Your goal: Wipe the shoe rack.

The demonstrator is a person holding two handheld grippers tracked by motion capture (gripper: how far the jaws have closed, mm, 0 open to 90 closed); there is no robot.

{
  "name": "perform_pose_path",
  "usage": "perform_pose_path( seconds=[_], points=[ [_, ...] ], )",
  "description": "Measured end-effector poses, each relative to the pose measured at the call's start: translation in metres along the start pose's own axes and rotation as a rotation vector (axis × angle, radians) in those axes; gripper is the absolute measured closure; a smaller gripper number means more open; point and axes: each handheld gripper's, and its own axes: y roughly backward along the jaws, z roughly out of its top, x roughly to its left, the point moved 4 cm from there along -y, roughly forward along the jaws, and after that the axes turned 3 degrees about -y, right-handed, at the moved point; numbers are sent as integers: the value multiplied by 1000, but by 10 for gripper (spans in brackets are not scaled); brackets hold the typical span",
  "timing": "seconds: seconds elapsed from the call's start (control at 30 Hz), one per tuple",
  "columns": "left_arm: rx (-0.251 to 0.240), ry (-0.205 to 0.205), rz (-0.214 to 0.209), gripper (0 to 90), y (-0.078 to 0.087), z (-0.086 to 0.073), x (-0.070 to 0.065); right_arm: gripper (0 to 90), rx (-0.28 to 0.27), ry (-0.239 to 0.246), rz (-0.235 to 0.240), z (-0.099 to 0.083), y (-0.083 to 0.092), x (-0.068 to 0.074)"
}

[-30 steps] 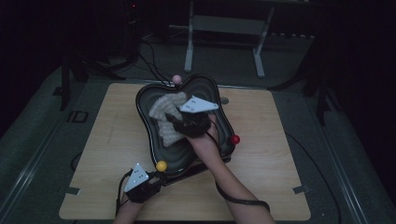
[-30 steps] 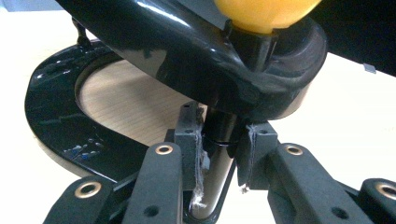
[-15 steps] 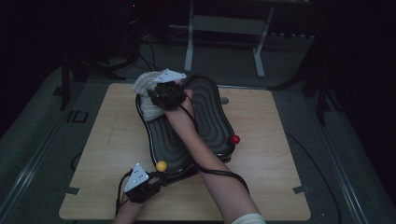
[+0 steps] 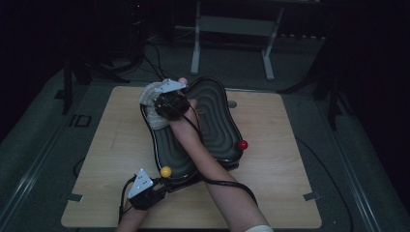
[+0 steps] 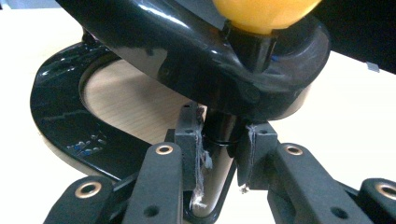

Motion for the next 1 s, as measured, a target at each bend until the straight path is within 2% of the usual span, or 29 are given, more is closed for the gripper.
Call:
perform_pose_path(
  seconds=[0.2,0.33,0.63,1.0],
  points=[
    [-3,3,1,722,0,0,0,656,26,28,49,-8,5,6],
    [-1,2,3,721,0,0,0,659,30,50,65,-18,12,10],
    [-1,2,4,721,0,0,0,662,12,86,64,-47,28,17],
    [3,-2,7,722,0,0,0,665,-3,87,82,-78,46,30]
  ],
)
